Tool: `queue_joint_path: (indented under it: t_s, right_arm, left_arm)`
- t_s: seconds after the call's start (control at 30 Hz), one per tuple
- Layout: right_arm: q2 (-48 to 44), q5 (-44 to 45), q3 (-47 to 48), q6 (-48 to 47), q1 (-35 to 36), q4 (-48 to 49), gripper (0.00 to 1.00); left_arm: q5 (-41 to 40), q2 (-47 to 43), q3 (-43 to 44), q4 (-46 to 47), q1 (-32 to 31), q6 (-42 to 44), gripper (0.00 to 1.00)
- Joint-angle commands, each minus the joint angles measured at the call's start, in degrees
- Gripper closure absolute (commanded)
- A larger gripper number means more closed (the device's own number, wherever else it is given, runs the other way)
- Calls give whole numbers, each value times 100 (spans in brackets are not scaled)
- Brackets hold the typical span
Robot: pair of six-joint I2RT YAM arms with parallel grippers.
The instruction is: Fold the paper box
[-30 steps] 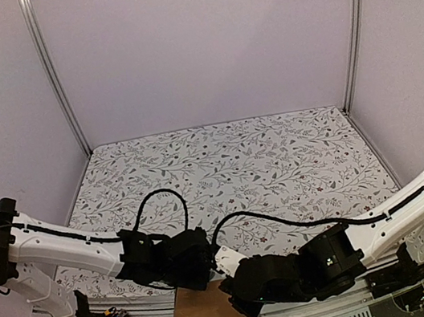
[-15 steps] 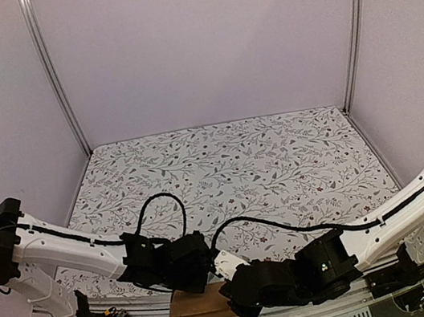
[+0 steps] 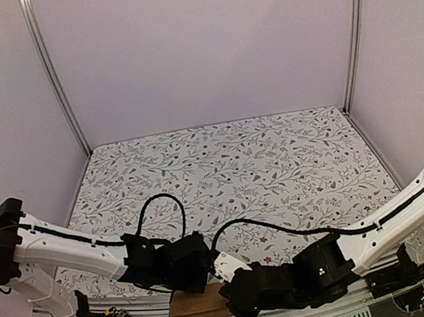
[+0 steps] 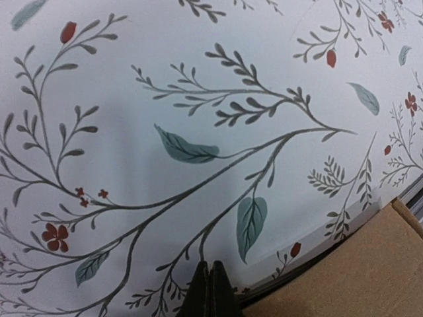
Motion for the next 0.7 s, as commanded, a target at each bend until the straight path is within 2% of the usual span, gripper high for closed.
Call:
queue_joint_path:
  t_s: [0.0, 0.67]
  right_arm:
    - [524, -1154, 102, -721, 395, -12, 96]
    - [1009, -1258, 54, -338, 542, -484, 99]
  left_arm:
    - [289, 229, 173, 360, -183, -29, 100]
    - [500, 250, 127, 532, -193, -97, 100]
